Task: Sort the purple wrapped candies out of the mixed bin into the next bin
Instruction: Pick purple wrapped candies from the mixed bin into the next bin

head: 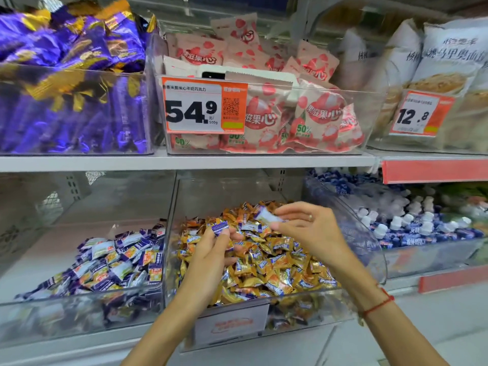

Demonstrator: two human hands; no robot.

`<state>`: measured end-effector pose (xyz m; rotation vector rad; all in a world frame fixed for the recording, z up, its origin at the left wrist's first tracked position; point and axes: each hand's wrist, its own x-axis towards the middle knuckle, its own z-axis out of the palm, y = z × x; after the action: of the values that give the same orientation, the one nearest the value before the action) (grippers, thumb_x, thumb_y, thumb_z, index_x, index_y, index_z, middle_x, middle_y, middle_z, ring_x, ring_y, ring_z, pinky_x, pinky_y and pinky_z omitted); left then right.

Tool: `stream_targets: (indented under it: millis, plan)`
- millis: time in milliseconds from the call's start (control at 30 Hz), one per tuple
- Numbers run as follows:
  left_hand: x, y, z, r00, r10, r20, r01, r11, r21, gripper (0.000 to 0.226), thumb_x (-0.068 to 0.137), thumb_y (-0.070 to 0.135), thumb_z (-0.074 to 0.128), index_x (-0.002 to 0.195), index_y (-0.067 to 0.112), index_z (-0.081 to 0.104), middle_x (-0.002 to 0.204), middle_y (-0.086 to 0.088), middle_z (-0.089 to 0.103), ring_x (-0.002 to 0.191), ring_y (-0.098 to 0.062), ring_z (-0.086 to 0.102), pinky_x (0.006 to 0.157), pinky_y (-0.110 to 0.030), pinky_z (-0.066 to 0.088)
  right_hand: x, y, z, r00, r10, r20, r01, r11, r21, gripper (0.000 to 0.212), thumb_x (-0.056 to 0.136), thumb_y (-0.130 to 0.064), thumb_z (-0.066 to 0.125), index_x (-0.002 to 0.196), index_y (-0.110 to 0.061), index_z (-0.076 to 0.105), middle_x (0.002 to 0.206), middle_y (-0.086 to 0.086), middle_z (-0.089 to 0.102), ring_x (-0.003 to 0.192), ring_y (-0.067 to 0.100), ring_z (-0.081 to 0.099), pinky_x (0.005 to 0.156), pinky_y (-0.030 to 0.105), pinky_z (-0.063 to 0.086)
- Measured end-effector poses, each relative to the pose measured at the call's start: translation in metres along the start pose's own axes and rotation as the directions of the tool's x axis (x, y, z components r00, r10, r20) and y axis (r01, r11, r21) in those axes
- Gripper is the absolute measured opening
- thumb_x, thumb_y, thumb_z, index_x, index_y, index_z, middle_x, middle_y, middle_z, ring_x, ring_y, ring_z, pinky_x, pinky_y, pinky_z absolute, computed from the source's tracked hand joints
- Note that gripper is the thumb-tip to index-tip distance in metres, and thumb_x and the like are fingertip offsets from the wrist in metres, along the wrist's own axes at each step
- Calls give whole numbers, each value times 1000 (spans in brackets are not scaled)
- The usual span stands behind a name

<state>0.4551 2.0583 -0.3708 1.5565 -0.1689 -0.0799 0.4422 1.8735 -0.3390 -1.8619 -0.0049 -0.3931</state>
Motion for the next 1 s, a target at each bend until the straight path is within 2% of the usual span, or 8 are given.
stream_targets:
  millis: [167,233,333,467,600,767,933,1000]
  plan:
    - [-1,3,7,999,27,-33,-25,998,50,66,84,64,37,126,14,49,95,-4,59,70,1,62,86,-32,54,-14,-12,39,983,-125,138,115,991,75,17,76,-8,79,85,-20,72,83,-6,74,77,5,69,70,16,52]
    - [1,2,6,990,88,-109,-79,993,85,69,93,54,39,140,3,38,93,-10,61,71,-5,61,79,-17,50,-4,-10,37,973,-158,169,156,987,29,15,83,-5,72,87,-19,73,85,-5,75,82,6,70,74,17,52]
    - [2,3,-2,976,87,-199,-77,995,56,64,95,52,34,135,3,43,78,0,55,81,-28,66,62,-17,42,33,10,31,985,-161,56,171,908,-383,20,91,-8,62,101,-21,73,100,-6,73,94,7,66,86,30,53]
    - [0,8,-9,983,109,-145,-107,994,21,48,98,45,37,129,11,51,124,2,61,78,-5,70,71,-22,52,49,39,51,956,-26,293,255,566,-784,33,90,-31,66,122,-24,66,125,3,62,120,23,52,96,38,47]
    - [-5,11,-14,967,239,-94,-238,971,19,19,97,29,47,100,14,58,96,2,71,74,-8,70,58,-19,55,45,41,45,972,-154,175,233,645,-727,19,93,-23,62,107,-20,75,105,0,70,96,21,64,77,29,50]
    - [-8,7,-17,953,299,-51,-288,946,150,9,97,27,50,96,26,59,94,7,69,81,-8,68,58,-16,52,36,26,25,999,37,-2,-36,959,-282,18,93,-15,61,107,-14,73,90,-6,69,77,8,63,66,14,48]
    - [-6,5,-17,949,311,-54,-291,929,229,12,96,32,51,104,34,59,98,16,69,80,0,68,66,-19,56,17,5,23,994,83,71,-79,995,-58,21,91,-19,65,110,-18,72,94,-10,72,87,9,67,72,17,54]
    - [-5,3,-16,950,309,-43,-286,919,273,15,95,38,52,106,35,61,97,18,68,79,-3,69,67,-18,54,9,1,26,997,7,73,3,990,-140,20,90,-20,66,109,-19,73,90,-9,73,79,9,69,67,14,54]
